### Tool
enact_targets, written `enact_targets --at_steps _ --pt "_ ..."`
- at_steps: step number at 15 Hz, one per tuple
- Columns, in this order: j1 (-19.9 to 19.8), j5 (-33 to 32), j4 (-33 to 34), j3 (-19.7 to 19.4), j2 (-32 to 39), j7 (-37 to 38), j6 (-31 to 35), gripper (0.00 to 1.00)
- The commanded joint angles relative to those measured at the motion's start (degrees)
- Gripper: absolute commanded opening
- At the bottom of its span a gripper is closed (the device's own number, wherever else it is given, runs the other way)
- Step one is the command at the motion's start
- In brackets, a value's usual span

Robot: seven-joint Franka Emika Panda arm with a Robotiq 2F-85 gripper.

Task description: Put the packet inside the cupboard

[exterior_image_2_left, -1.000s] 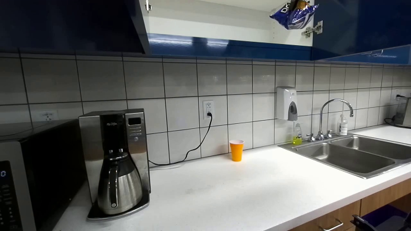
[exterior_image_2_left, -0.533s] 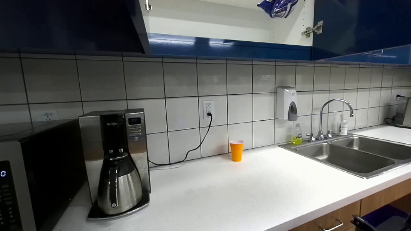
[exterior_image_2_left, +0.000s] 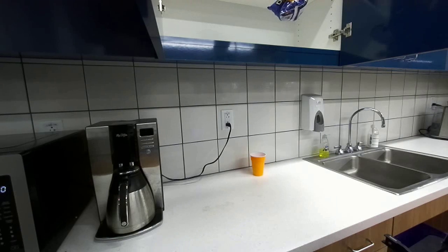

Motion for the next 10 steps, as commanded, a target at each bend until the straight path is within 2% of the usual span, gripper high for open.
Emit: enact_targets --at_steps 1,10 --pt "-0.2 -1.5 8.8 1.5 7.2 3.0 -2.6 0.0" --pt "0.1 -3.3 19.1 1.3 18.1 5.5 -3.0 0.0"
